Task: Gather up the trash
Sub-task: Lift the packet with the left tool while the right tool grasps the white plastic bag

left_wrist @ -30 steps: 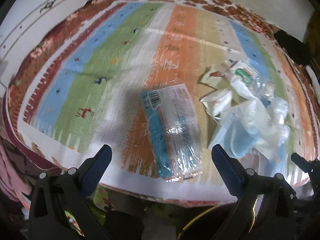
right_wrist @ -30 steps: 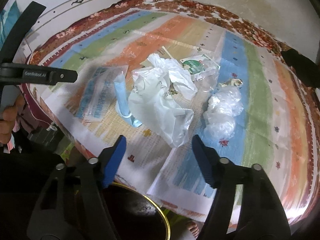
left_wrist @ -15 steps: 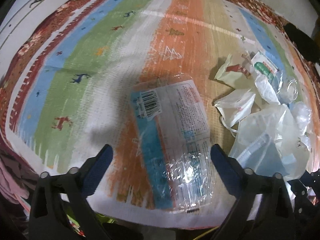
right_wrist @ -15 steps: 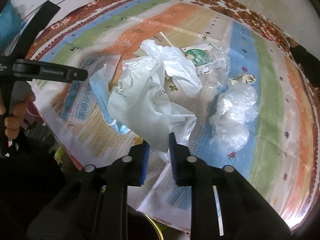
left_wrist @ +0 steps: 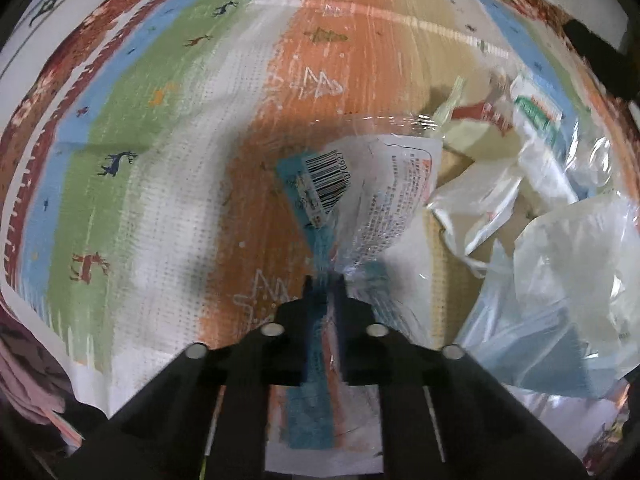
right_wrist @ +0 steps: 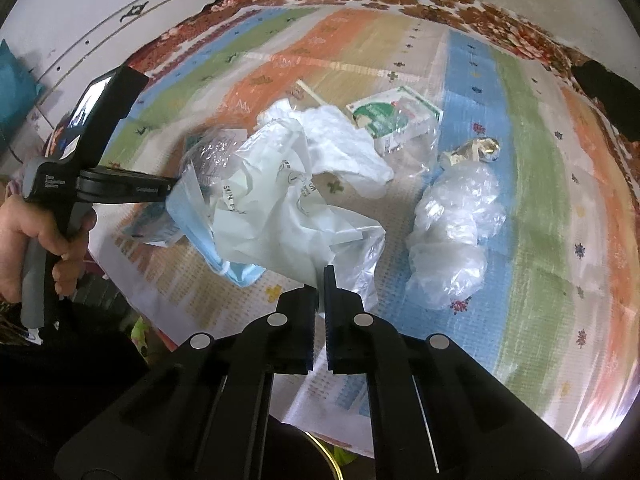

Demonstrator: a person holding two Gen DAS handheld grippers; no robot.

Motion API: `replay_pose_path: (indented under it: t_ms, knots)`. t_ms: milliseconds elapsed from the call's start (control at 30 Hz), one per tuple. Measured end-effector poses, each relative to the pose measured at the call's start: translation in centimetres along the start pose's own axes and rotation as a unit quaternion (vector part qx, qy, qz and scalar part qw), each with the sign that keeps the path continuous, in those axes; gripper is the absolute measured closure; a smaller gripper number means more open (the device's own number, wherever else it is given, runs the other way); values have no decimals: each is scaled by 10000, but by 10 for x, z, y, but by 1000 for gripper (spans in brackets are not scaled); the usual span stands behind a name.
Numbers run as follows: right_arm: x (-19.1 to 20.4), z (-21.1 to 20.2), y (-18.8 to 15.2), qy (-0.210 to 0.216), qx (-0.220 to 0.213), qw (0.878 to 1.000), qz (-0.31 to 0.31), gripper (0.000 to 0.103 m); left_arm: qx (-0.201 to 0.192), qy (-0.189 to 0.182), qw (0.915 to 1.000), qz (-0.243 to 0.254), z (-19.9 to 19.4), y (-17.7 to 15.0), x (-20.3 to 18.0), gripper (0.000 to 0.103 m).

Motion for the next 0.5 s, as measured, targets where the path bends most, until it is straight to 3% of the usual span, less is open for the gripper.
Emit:
replay_pose_path:
  t_ms: [333,500]
  knots:
    - [-15,-36,16,-52,-434,9979,483,100,-665,-281,9967,-359,-62,17,8,99]
    - [-18,-58,16,4,-650,9955,686,100,-1017,-512,9934,-156,-101,13,-4,99]
Point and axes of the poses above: each gripper's, at about its wrist camera, not at the fingertips, and z roughly the way its jaws point, x to its left, y to its top, the point moved 1 cm from there along z, roughly the way its jaws point, and after that the axes turned 10 degrees about -x, right-handed, at the moved point
